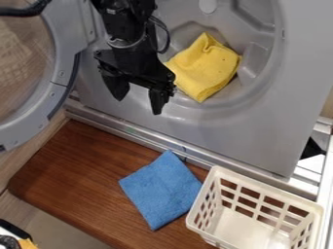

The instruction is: Move the blue cloth in the left side of the basket

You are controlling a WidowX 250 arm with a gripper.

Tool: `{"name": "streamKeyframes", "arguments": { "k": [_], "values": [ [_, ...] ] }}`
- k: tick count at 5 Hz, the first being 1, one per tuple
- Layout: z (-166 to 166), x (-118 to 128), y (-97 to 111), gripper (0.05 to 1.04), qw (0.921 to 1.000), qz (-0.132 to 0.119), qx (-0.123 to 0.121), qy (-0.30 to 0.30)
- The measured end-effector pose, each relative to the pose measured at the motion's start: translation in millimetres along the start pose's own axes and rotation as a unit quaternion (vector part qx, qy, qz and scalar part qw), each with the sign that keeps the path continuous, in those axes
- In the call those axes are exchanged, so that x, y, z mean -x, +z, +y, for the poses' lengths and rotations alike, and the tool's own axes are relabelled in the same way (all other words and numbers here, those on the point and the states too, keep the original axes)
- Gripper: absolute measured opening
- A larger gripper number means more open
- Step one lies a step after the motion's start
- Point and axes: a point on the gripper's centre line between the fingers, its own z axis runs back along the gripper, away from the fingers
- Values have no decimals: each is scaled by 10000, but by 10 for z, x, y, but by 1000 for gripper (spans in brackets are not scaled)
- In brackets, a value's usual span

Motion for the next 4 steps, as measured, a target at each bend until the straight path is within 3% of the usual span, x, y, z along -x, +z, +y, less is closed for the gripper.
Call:
{"name": "streamKeyframes", "arguments": {
  "k": [3, 4],
  "values": [
    [-128, 188, -263, 1001, 9996, 280, 69, -28],
    [-192, 245, -443, 1001, 9994, 337, 91, -62]
  ]
}}
